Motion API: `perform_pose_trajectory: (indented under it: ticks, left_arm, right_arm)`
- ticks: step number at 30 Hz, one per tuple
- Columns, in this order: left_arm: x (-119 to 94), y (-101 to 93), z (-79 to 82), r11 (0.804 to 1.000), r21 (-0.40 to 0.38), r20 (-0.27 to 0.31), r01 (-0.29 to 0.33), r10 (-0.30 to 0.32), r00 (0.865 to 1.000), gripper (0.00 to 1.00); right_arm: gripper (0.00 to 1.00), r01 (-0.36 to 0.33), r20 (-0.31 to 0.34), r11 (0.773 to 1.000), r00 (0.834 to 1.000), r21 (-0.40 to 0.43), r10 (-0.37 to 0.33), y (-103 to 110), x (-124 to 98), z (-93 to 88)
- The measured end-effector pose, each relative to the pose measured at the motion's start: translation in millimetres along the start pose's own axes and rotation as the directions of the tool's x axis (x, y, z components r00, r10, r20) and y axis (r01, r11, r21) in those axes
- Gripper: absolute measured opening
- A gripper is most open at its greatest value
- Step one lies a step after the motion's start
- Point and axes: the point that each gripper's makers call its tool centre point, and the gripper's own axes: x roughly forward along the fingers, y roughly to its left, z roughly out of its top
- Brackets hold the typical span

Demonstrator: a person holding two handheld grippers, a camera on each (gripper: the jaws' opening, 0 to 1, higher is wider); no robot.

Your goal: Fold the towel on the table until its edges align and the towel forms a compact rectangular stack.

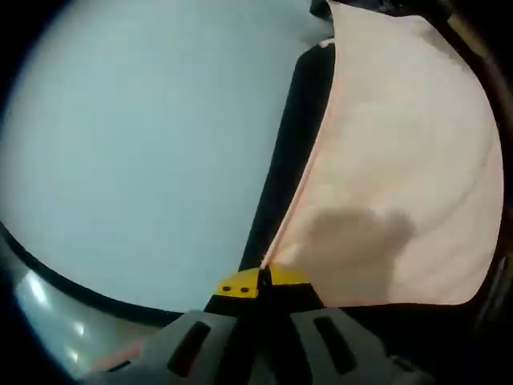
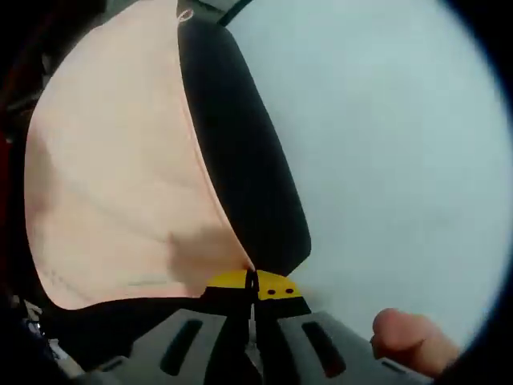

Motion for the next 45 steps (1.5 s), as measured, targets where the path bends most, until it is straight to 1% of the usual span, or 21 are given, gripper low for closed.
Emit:
perform_pose_trajectory:
  ticks: [1, 4, 6, 8, 11, 18, 20, 22, 24, 25, 26, 27, 30, 31, 33, 36, 38, 40, 43, 44, 45]
  left_arm:
    - [19.5, 0.4, -4.4, 0.999, -0.03, 0.002, 0.019, -0.019, 1.0, 0.0]
    - [52.5, -3.2, -6.6, 0.996, -0.082, -0.005, 0.038, -0.039, 0.999, 0.0]
    - [70.6, -1.5, -9.2, 0.995, -0.088, 0.001, 0.036, -0.036, 0.999, 0.0]
    - [84.0, -1.2, -4.6, 0.988, -0.147, 0.02, 0.044, -0.042, 0.999, 0.0]
    - [105.6, 3.3, -4.0, 0.985, -0.165, 0.031, 0.043, -0.038, 0.999, 0.0]
    - [158.8, -28.6, -20.9, 0.978, -0.149, -0.022, 0.149, -0.154, 0.988, 0.0]
    - [161.2, -45.5, -20.3, 0.959, -0.19, 0.009, 0.21, -0.212, 0.977, 0.0]
    - [167.3, -47.3, -21.6, 0.94, -0.266, 0.032, 0.214, -0.213, 0.977, 0.0]
    - [171.7, -56.1, -23.9, 0.9, -0.364, 0.05, 0.242, -0.24, 0.969, 0.04]
    - [170.4, -67.3, -26.2, 0.873, -0.399, 0.046, 0.28, -0.286, 0.957, 0.12]
    - [169.5, -70.7, -26.7, 0.867, -0.403, 0.052, 0.294, -0.299, 0.953, 0.26]
    - [168.6, -67.0, -27.2, 0.869, -0.404, 0.086, 0.287, -0.276, 0.957, 0.31]
    - [149.2, -57.9, -29.6, 0.837, -0.476, 0.161, 0.27, -0.219, 0.962, 0.33]
    - [139.2, -55.6, -28.0, 0.837, -0.476, 0.189, 0.269, -0.201, 0.961, 0.34]
    - [120.5, -50.2, -32.0, 0.846, -0.464, 0.211, 0.263, -0.182, 0.96, 0.33]
    - [83.3, -42.3, -27.8, 0.91, -0.342, 0.273, 0.233, -0.141, 0.952, 0.32]
    - [59.4, -37.8, -23.3, 0.919, -0.32, 0.313, 0.23, -0.126, 0.941, 0.31]
    - [32.5, -47.9, -17.6, 0.931, -0.288, 0.32, 0.226, -0.129, 0.939, 0.28]
    - [-3.2, -73.9, -15.7, 0.963, -0.104, 0.327, 0.247, -0.202, 0.923, 0.26]
    - [-7.0, -78.4, -22.4, 0.966, -0.051, 0.312, 0.253, -0.225, 0.923, 0.26]
    - [-23.3, -97.0, -33.5, 0.963, 0.065, 0.243, 0.261, -0.268, 0.932, 0.26]
  right_arm:
    - [0.0, -0.004, -0.016, 1.0, 1.0, 0.013, 0.004, -3.4, 11.7, -2.6]
    - [0.0, 0.005, -0.038, 0.999, 0.999, 0.04, -0.004, -6.5, 30.9, -6.6]
    - [0.0, 0.021, -0.033, 0.997, 0.999, 0.069, -0.019, -15.7, 42.7, -6.2]
    - [0.0, 0.04, -0.035, 0.997, 0.999, 0.064, -0.038, -21.9, 51.9, -7.6]
    - [0.0, 0.077, -0.077, 0.996, 0.994, 0.048, -0.073, -28.8, 69.0, -15.9]
    - [0.0, 0.035, -0.112, 0.995, 0.993, 0.095, -0.024, -20.7, 113.0, -17.5]
    - [0.0, 0.039, -0.163, 0.991, 0.987, 0.13, -0.017, -14.4, 124.9, -26.3]
    - [0.0, 0.038, -0.167, 0.991, 0.986, 0.129, -0.016, -6.2, 135.8, -28.3]
    - [0.0, 0.009, -0.132, 0.995, 0.991, 0.103, 0.004, 3.4, 144.1, -24.8]
    - [0.03, -0.019, -0.105, 0.99, 0.994, 0.139, 0.034, 14.8, 146.9, -23.2]
    - [0.14, -0.053, -0.111, 0.982, 0.991, 0.18, 0.074, 25.5, 148.4, -26.8]
    - [0.22, -0.043, -0.12, 0.979, 0.99, 0.199, 0.068, 27.6, 149.1, -30.2]
    - [0.23, 0.034, -0.026, 0.992, 0.999, 0.124, -0.031, 5.2, 143.0, -23.7]
    - [0.26, 0.041, 0.009, 0.991, 0.999, 0.124, -0.043, 2.0, 137.8, -20.5]
    - [0.27, 0.036, 0.034, 0.991, 0.999, 0.127, -0.04, 0.6, 125.5, -21.1]
    - [0.25, 0.04, 0.028, 0.997, 0.999, 0.062, -0.042, 4.7, 100.8, -20.9]
    - [0.25, 0.032, 0.025, 0.998, 0.999, 0.048, -0.033, 8.4, 88.3, -21.5]
    - [0.24, 0.019, 0.034, 0.999, 0.999, 0.047, -0.02, 11.3, 74.7, -21.1]
    - [0.22, 0.013, 0.091, 1.0, 0.996, 0.016, -0.014, 27.2, 49.5, -12.9]
    - [0.19, 0.012, 0.146, 1.0, 0.989, 0.014, -0.014, 35.5, 36.0, -4.8]
    - [0.14, -0.004, 0.171, 1.0, 0.985, -0.001, 0.004, 47.7, 21.3, -1.5]
